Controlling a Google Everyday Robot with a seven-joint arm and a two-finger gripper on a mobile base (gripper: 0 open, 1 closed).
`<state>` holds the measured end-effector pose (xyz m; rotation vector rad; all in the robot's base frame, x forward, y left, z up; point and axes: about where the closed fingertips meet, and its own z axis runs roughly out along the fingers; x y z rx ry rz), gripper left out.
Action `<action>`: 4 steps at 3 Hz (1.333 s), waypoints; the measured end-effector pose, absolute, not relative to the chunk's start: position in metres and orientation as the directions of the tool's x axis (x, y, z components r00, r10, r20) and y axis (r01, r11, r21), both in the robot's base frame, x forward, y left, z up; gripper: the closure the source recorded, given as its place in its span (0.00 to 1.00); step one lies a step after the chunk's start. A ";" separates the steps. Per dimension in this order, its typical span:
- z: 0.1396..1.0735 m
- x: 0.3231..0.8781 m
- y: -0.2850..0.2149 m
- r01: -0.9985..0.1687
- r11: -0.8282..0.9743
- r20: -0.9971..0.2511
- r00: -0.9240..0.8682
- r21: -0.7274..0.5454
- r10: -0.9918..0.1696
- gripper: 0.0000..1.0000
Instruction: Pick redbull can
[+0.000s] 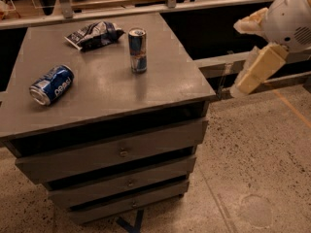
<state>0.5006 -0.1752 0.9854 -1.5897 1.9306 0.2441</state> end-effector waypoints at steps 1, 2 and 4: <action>0.988 0.543 -0.143 -0.934 0.277 -0.705 -0.038 -0.227 -0.708 0.00; 0.977 0.581 -0.116 -0.918 0.349 -0.789 -0.070 -0.188 -0.610 0.00; 0.951 0.637 -0.081 -0.876 0.479 -0.888 -0.176 -0.055 -0.424 0.00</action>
Offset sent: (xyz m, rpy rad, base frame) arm 0.1304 0.0834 -0.0243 0.4711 -0.0580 -0.1170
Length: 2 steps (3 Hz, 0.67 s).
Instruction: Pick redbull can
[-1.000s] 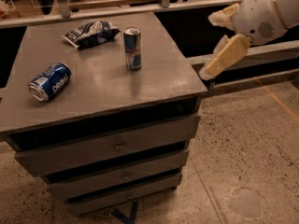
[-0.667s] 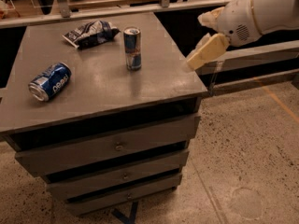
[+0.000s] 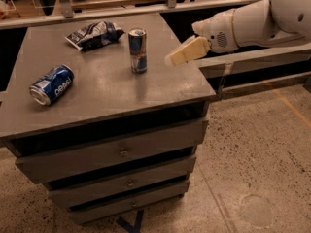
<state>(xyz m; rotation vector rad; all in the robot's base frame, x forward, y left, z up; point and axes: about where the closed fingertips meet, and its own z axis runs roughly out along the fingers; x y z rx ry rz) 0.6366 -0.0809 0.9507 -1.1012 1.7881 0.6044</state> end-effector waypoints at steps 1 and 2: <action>0.950 0.654 -0.064 -0.865 0.501 -0.908 -0.175 -0.043 -0.381 0.00; 0.950 0.654 -0.063 -0.865 0.501 -0.908 -0.175 -0.043 -0.381 0.00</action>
Offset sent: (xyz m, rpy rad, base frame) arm 0.0128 0.0135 -0.0016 0.0342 -0.0054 -0.0152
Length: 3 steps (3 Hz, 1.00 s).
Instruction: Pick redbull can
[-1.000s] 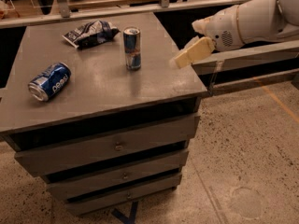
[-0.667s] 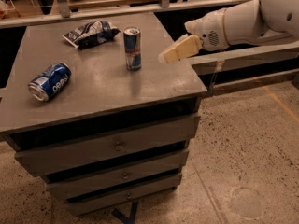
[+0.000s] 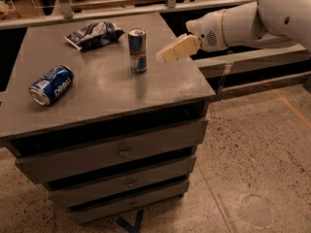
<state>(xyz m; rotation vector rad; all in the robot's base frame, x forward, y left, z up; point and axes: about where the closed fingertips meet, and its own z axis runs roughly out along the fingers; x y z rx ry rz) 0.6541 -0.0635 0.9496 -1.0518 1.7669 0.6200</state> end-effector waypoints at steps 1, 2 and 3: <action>0.933 0.657 -0.060 -0.878 0.478 -0.925 -0.155 -0.033 -0.347 0.00; 0.915 0.670 -0.053 -0.892 0.449 -0.944 -0.107 -0.048 -0.313 0.00; 0.906 0.688 -0.045 -0.900 0.426 -0.955 -0.046 -0.088 -0.294 0.00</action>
Offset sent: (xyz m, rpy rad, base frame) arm 0.0341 0.0120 -0.0551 0.1268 -0.1116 0.0973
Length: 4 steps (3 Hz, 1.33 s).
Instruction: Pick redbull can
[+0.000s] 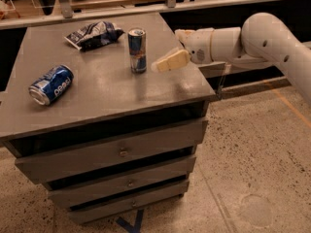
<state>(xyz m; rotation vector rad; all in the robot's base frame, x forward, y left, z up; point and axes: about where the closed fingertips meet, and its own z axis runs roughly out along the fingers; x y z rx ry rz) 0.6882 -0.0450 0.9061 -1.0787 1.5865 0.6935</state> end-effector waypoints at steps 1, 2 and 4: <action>0.898 0.703 -0.033 -0.912 0.396 -0.960 -0.007 -0.108 -0.278 0.00; 0.891 0.710 -0.019 -0.927 0.360 -0.966 0.008 -0.104 -0.260 0.00; 0.883 0.717 0.016 -0.956 0.285 -0.973 0.004 -0.071 -0.229 0.17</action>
Offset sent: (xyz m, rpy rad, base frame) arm 0.0317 0.0385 -0.0239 0.0618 -0.0376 0.1223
